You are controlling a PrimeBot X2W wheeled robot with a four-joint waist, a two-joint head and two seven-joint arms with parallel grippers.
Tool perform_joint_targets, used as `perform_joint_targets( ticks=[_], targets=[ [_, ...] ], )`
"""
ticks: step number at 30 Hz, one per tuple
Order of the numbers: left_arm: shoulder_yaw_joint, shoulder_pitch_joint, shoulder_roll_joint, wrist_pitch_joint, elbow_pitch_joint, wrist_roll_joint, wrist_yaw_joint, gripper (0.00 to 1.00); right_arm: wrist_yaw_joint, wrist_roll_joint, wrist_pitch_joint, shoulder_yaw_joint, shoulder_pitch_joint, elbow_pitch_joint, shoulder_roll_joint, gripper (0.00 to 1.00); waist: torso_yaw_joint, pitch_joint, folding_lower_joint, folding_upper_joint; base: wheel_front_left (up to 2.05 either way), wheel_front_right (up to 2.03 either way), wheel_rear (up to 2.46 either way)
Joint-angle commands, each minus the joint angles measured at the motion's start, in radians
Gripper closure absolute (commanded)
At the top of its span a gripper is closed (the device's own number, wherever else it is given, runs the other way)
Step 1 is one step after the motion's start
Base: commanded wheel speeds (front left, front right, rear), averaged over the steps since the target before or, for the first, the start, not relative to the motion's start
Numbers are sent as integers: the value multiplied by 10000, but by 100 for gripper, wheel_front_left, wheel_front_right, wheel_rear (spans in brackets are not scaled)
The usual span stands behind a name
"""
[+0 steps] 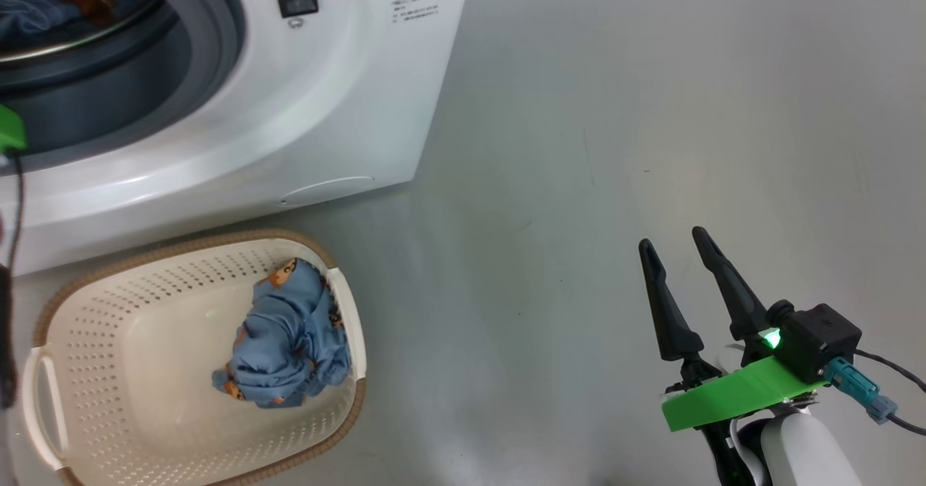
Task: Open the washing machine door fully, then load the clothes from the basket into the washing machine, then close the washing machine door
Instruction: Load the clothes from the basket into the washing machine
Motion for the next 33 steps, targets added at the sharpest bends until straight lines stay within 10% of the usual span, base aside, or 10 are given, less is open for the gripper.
perform_joint_targets(
  ticks=[1, 33],
  targets=[
    [281, 301, 359, -59, -311, 105, -15, 0, 16, -31, -49, 195, -37, -200, -25, 0, 100, -93, 0, 0, 0, 0, 0],
    [1266, 5979, -1938, -59, -3362, 1099, -15, 0, 16, -21, -49, -182, 893, 157, -970, 0, 1790, -2332, 0, 0, 0, 0, 0]
  ],
)
